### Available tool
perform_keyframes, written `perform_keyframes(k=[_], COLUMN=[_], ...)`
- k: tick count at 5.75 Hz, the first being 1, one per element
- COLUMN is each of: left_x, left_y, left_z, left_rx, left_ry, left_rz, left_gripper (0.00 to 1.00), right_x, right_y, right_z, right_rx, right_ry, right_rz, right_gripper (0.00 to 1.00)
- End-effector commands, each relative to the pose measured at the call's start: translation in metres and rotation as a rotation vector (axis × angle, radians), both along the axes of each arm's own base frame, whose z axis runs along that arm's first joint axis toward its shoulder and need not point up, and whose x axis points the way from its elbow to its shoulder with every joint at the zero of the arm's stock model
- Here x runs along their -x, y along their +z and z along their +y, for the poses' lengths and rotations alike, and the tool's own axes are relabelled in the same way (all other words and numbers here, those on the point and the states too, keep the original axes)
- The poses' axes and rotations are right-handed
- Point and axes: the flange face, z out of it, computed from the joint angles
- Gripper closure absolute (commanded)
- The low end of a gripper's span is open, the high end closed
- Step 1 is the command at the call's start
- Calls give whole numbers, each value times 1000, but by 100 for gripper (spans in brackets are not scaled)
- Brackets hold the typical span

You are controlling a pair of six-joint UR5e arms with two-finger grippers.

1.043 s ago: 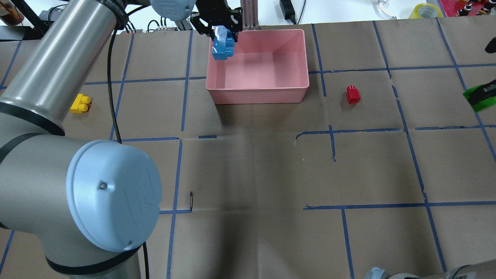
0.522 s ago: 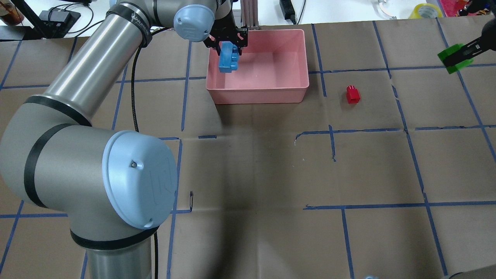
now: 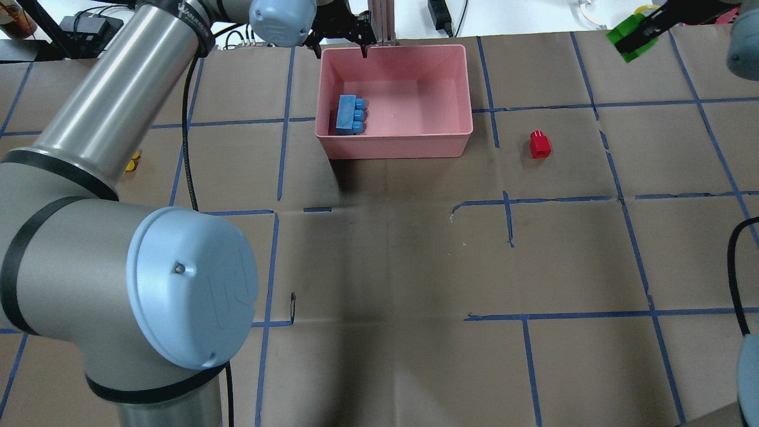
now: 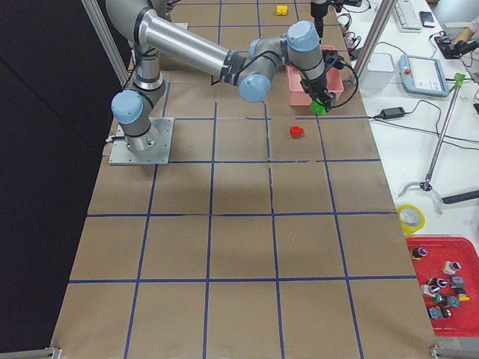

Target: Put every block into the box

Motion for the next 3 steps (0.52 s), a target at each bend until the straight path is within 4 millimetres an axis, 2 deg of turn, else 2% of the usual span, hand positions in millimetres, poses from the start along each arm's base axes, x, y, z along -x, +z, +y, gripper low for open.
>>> perform_keyframes(k=[1,2,3], left_x=[-109,-155,-232], left_y=[109,120,111], left_z=[41,49,50], left_rx=[-44,-62,-82], left_ry=[111,115,125], left_rz=[-6,-22,-41], left_gripper=[1,1,1], right_x=[-110,-173,-221], right_y=[9,3,-14], right_z=[-14,-16,-20], right_rx=[22,9,15], right_ry=[-36,-61,-106], right_rz=[-98,-193,-299], right_gripper=[95,95,95])
